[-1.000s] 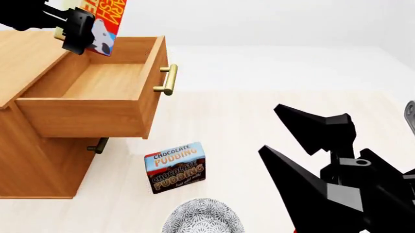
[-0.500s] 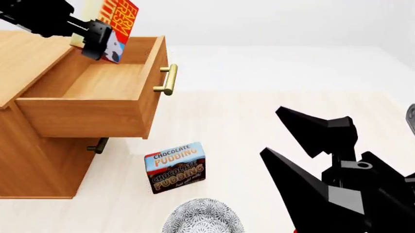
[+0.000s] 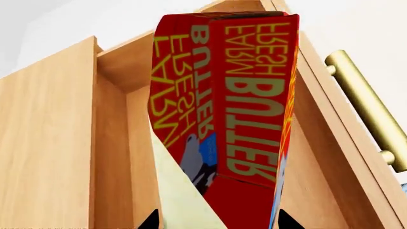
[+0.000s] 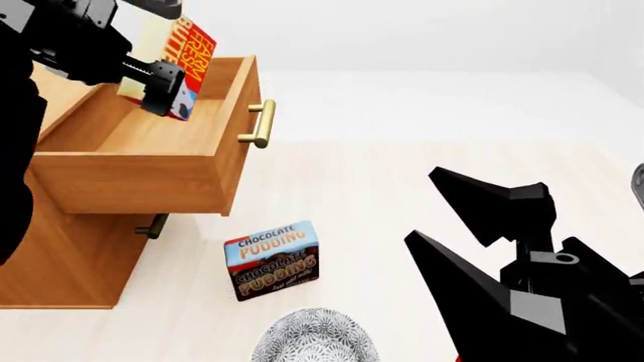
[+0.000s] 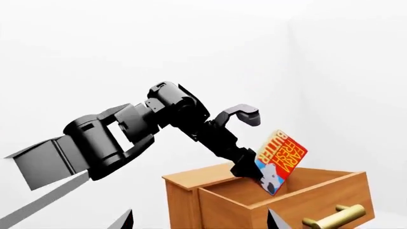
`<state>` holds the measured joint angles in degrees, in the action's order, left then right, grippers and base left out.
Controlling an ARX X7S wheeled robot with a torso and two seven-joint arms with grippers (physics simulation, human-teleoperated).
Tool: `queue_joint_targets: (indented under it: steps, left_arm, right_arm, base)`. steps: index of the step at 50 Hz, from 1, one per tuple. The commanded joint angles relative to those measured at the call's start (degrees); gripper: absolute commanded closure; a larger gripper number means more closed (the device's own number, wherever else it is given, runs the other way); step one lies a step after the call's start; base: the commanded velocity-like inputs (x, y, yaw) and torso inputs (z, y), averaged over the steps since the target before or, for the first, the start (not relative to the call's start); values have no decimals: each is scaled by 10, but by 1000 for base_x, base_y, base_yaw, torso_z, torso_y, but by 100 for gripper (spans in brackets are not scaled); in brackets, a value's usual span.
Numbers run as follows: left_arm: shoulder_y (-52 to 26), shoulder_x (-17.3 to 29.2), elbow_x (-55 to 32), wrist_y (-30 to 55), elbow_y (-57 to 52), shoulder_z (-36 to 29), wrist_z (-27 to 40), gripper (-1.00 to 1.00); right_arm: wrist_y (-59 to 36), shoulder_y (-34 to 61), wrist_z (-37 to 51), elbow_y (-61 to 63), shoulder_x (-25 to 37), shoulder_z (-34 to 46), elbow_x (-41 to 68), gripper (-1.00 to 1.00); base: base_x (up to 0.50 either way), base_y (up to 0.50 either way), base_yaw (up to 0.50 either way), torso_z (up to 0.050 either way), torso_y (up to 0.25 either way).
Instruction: Put the butter at the front in the top drawer of the cabinet and close it.
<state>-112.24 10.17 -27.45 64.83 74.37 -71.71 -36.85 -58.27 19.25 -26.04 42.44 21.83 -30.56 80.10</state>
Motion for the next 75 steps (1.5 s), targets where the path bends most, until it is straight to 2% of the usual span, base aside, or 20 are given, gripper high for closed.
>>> queue_joint_targets:
  steps: [1,11,28,60,75]
  left_arm:
    - [18,-11,106,0,6,84,-4,100]
    - [35,-14,174,2,6,144,-11,100]
    - [60,-16,247,7,6,240,18,100]
    - [89,-22,271,1,6,304,69,100]
    - [101,-27,274,-1,6,310,77,100]
  right_arm:
    - [1,1,9,0,7,2,8,-100]
    - [2,2,13,-1,10,5,9,-100]
    - [8,-6,18,2,16,2,13,-100]
    - [16,-23,24,8,26,0,17,-100]
    - [23,-33,18,6,29,-4,11,-100]
  base:
    - [0,0,0,0,0]
    - [0,0,0,0,1]
    - [0,0,0,1,1]
    - [0,0,0,0,1]
    - [1,0,0,1,1]
